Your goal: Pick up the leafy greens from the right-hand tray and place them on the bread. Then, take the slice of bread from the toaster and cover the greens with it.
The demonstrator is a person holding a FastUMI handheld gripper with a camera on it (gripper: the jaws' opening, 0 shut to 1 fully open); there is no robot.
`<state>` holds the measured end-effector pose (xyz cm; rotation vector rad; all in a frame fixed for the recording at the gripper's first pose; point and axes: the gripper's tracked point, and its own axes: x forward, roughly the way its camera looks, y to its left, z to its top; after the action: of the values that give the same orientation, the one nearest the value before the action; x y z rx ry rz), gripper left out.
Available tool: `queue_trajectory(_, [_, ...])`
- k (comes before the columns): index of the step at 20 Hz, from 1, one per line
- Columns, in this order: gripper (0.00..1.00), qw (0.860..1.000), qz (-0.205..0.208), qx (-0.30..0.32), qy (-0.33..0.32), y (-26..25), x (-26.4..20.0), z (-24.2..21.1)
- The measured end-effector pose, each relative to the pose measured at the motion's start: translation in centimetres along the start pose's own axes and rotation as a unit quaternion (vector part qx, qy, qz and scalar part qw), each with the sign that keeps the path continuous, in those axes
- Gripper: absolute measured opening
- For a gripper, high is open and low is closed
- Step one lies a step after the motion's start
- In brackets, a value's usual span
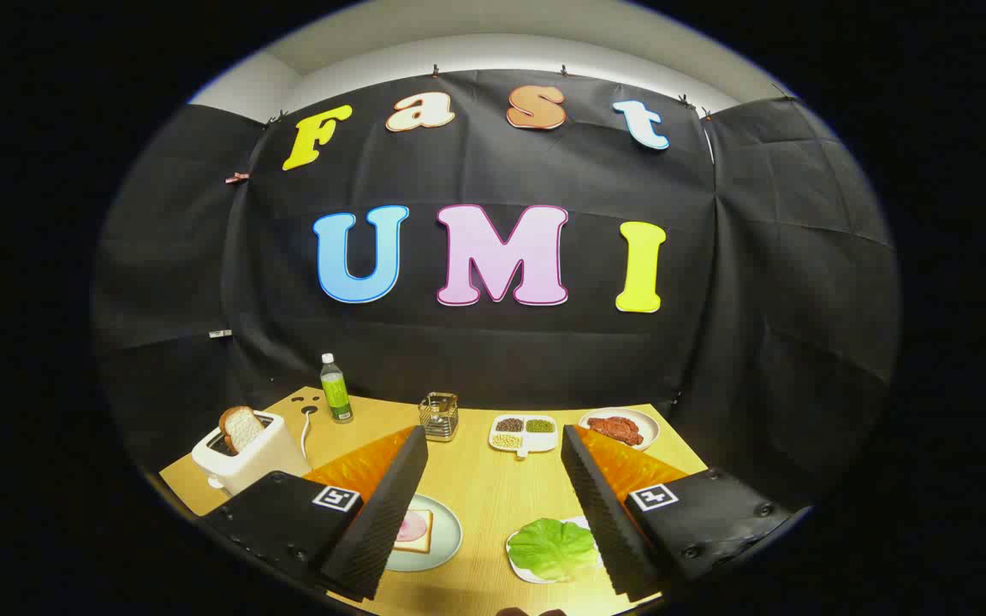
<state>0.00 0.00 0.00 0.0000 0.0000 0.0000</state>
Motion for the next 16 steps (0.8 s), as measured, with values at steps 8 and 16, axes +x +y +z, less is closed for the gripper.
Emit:
queue_trajectory(8, [0.98, 1.0, 0.003, -0.009, 0.008, -0.23, -0.13, -0.06])
queue_trajectory(16, [0.98, 1.0, -0.003, -0.001, 0.019, -0.77, 0.25, -0.32])
